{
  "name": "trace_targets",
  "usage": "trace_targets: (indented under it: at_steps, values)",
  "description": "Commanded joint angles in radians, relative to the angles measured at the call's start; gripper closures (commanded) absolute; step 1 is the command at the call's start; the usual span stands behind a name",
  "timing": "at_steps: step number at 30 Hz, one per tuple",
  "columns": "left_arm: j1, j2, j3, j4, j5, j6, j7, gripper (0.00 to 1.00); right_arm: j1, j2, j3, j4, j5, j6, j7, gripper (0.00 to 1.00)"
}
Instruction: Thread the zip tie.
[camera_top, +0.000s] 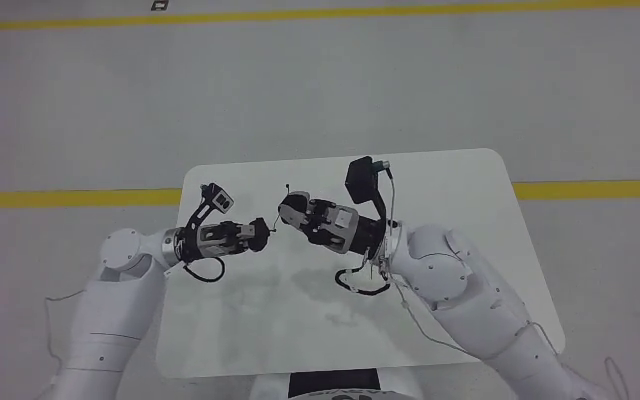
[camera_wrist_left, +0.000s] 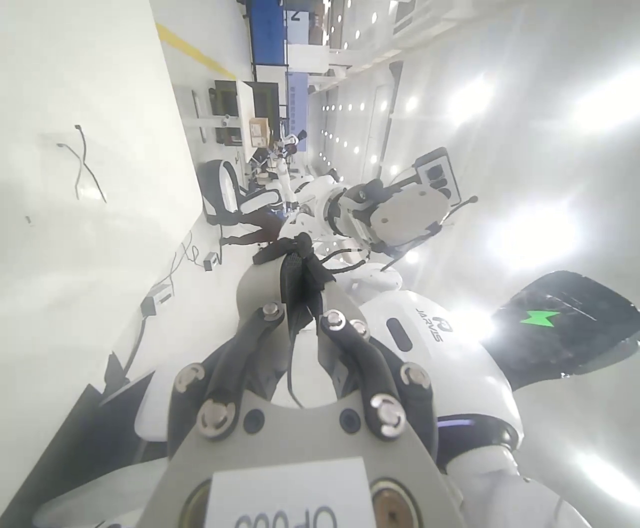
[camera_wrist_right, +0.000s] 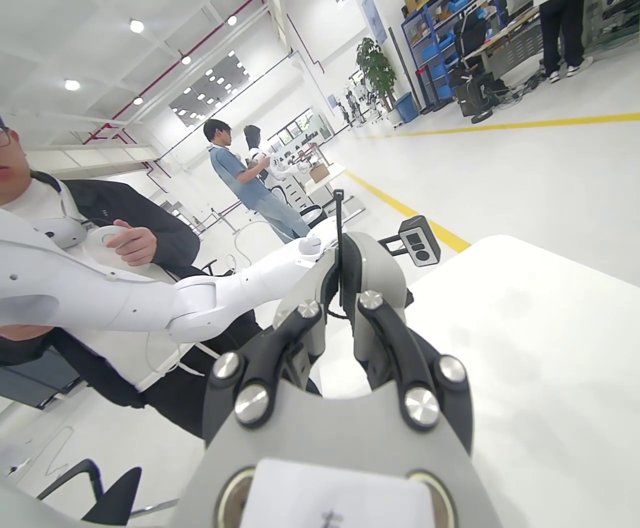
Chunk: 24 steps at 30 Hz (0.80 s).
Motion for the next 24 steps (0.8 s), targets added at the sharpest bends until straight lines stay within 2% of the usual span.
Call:
trace_targets:
  at_steps: [1, 2, 6, 10, 20, 24]
  values:
    - [0.001, 0.001, 0.013, -0.001, -0.009, 0.019, 0.008, 1.00, -0.001, 0.001, 0.001, 0.010, -0.026, 0.000, 0.000, 1.00]
    - [-0.002, 0.001, 0.015, 0.002, -0.014, 0.024, 0.002, 1.00, 0.003, 0.002, -0.001, 0.010, -0.067, 0.000, 0.000, 1.00]
    - [-0.015, 0.010, 0.030, 0.004, -0.024, 0.056, -0.012, 1.00, 0.025, 0.004, -0.044, 0.031, -0.147, 0.000, -0.110, 1.00]
    - [-0.027, 0.024, 0.037, 0.009, -0.018, 0.063, -0.012, 1.00, 0.060, 0.012, -0.099, 0.062, -0.188, 0.000, -0.200, 1.00]
    - [-0.048, 0.061, 0.056, 0.037, -0.035, 0.058, -0.012, 1.00, 0.155, 0.063, -0.238, 0.128, -0.194, 0.000, -0.340, 1.00]
    - [-0.051, 0.068, 0.069, 0.031, -0.027, 0.048, -0.012, 1.00, 0.164, 0.069, -0.245, 0.135, -0.192, 0.000, -0.349, 1.00]
